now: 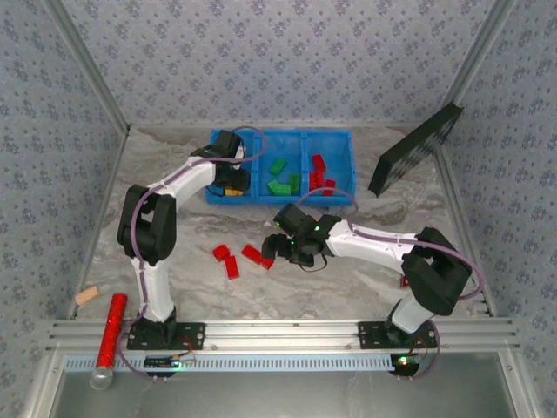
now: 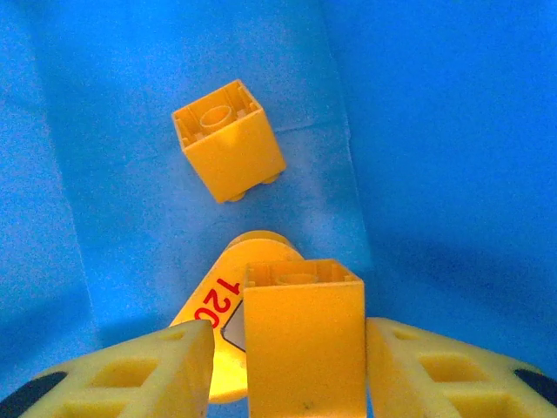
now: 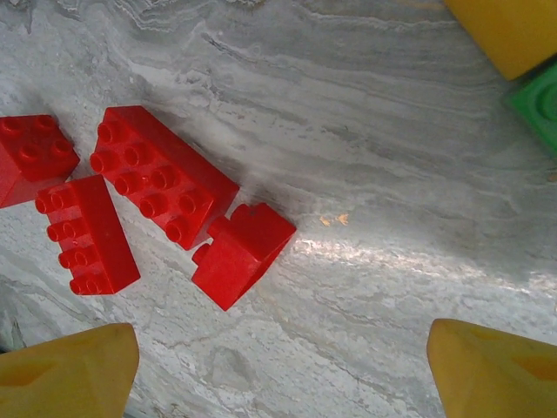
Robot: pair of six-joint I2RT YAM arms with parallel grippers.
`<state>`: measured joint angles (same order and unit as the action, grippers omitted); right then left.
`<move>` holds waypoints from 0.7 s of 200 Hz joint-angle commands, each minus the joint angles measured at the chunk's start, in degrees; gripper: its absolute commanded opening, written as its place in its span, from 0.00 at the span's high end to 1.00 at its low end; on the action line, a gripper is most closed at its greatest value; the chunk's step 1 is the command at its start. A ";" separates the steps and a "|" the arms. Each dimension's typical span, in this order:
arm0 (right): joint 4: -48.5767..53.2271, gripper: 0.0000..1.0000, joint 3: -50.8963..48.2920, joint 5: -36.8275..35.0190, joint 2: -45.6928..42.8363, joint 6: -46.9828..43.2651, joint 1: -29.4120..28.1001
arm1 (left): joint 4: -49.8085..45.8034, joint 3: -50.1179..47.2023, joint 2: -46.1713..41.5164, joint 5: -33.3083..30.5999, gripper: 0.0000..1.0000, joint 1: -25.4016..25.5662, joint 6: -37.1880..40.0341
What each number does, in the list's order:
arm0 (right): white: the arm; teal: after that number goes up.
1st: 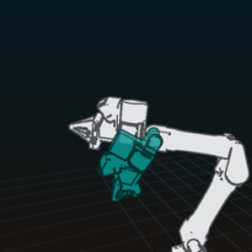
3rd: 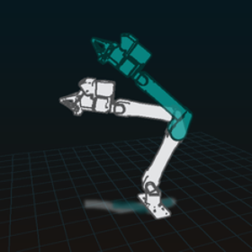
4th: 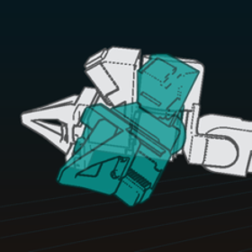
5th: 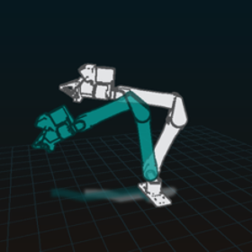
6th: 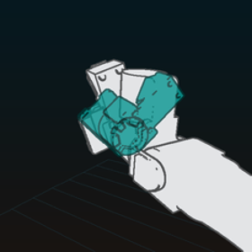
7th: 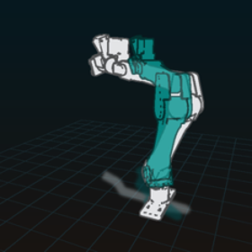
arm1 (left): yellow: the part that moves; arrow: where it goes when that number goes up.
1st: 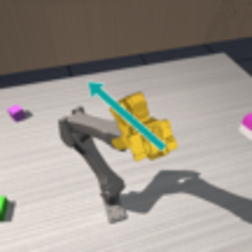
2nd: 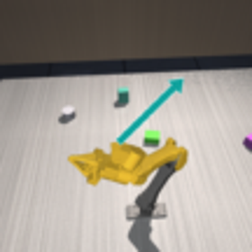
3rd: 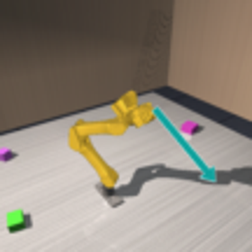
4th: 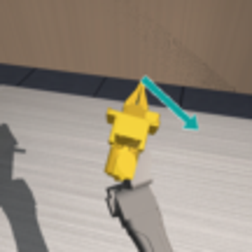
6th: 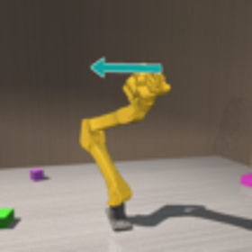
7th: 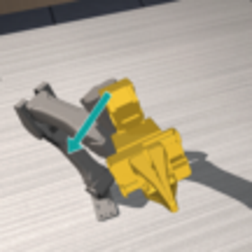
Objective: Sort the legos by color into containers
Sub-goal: Place the lego in the container.
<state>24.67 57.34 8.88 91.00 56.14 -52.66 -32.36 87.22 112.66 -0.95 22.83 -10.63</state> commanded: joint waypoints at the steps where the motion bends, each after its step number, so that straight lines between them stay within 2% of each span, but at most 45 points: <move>1: 0.16 0.14 2.13 0.28 1.04 -0.25 -0.50 | -0.40 -1.11 -1.99 0.39 0.50 0.02 -0.36; 57: -2.16 0.18 2.85 0.35 3.22 0.91 -0.57 | -0.14 -3.00 -9.03 -0.19 0.47 -0.07 -0.20; 140: 2.61 0.22 7.91 -2.03 9.83 -0.07 -2.08 | 1.86 -7.09 -22.89 0.35 0.39 -0.17 -0.95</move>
<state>24.05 63.18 8.36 99.07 56.29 -54.15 -30.68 81.38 93.08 -0.91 22.87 -10.66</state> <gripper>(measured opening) 0.783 0.602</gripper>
